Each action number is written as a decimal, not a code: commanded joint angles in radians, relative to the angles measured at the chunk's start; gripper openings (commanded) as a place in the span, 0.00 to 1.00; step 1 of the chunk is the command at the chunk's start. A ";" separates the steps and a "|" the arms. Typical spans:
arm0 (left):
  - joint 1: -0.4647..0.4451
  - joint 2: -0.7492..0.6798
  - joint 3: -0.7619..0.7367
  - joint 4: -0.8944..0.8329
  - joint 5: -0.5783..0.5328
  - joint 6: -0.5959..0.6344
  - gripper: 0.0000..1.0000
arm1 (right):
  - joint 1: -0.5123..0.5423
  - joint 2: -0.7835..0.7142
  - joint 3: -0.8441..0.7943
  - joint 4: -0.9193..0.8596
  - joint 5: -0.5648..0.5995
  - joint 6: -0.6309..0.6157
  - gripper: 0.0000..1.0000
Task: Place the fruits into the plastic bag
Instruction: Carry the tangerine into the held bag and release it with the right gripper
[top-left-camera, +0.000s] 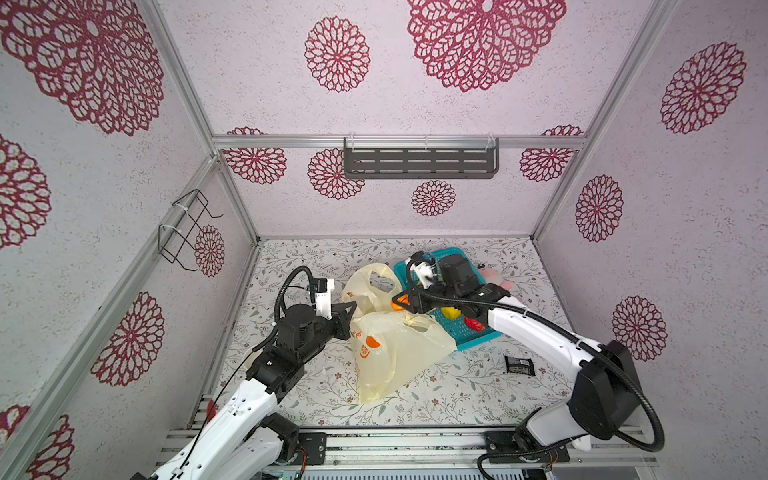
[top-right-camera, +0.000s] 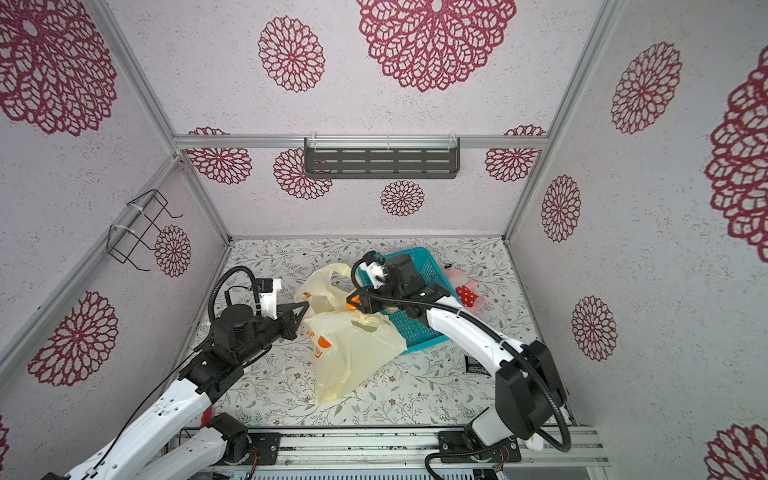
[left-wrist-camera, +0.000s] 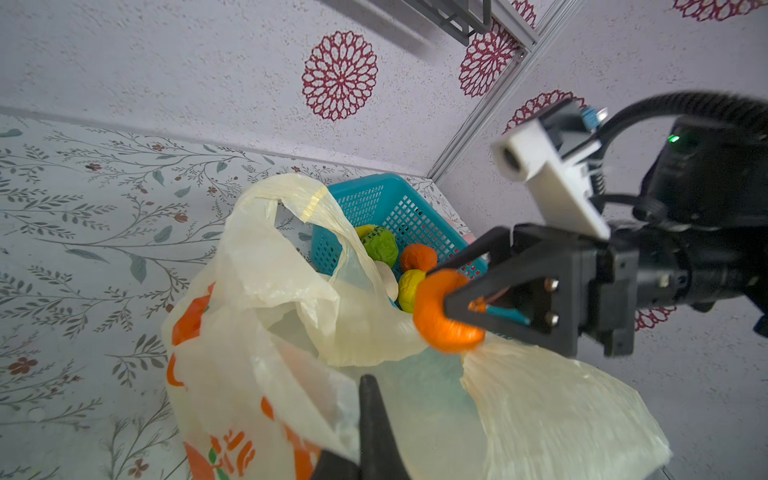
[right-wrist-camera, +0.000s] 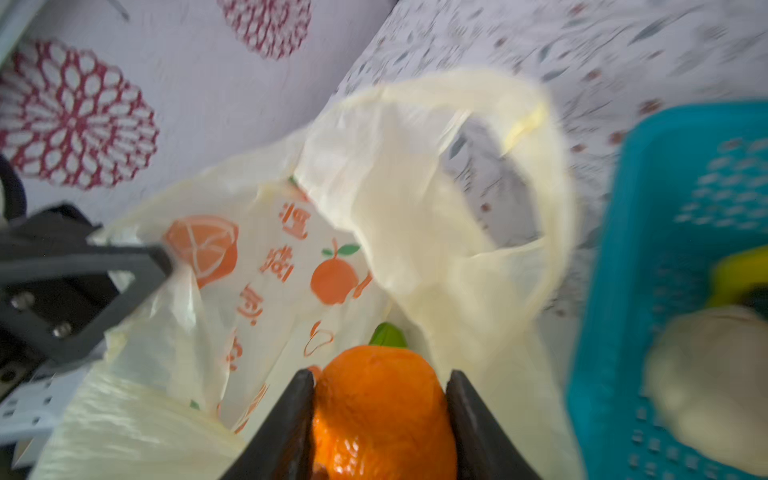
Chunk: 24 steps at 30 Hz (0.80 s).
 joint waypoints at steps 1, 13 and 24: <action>-0.010 -0.029 0.013 -0.006 -0.034 0.022 0.00 | 0.048 0.021 0.007 -0.089 -0.125 -0.083 0.20; -0.017 -0.055 0.001 -0.037 -0.083 0.008 0.00 | 0.087 0.134 -0.007 -0.129 0.024 -0.077 0.53; -0.019 -0.078 -0.021 -0.062 -0.067 0.006 0.00 | 0.007 -0.076 -0.011 -0.074 0.205 -0.031 0.72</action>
